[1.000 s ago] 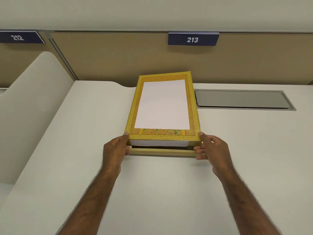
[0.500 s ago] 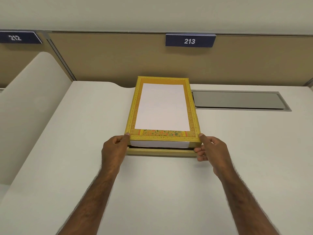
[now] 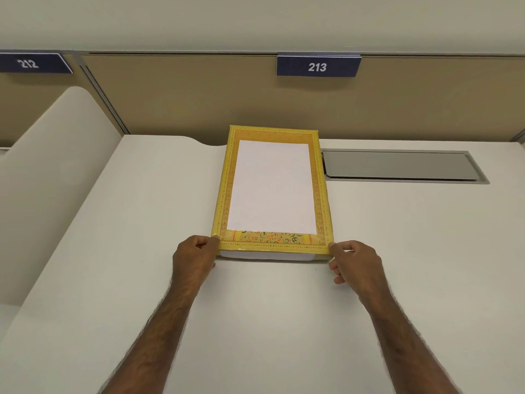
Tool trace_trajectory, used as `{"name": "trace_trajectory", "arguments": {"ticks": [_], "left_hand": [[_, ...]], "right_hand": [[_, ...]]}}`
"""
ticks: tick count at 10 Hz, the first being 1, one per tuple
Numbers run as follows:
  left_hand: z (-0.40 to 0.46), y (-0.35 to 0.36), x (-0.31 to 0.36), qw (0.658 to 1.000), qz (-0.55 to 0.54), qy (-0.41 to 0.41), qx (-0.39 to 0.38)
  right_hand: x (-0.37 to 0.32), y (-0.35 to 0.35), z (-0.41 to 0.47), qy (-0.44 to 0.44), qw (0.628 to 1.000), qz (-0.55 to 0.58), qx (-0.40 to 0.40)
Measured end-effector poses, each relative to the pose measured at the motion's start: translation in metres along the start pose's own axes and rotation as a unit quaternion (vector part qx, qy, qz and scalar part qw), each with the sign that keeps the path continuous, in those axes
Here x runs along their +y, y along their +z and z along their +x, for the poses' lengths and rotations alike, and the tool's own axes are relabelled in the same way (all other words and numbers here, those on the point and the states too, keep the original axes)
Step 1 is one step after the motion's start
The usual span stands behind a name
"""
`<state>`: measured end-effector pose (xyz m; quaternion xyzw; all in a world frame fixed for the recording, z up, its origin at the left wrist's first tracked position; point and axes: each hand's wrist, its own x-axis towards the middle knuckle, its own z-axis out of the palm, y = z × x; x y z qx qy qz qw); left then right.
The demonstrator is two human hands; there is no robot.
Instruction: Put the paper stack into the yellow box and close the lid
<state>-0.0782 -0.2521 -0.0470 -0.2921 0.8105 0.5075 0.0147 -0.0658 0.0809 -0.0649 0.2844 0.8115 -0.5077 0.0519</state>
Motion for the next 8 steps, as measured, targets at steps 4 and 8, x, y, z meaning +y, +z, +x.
{"name": "trace_trajectory", "arguments": {"ticks": [4,8], "left_hand": [[0.008,0.009,0.005,0.997,0.063,0.016,0.039],[-0.051,0.056,0.01,0.931,0.212,0.188,0.232]], "right_hand": [[-0.006,0.012,0.006,-0.17,0.979,-0.117,0.004],[0.027,-0.04,0.021,-0.251,0.949,-0.188,-0.033]]}}
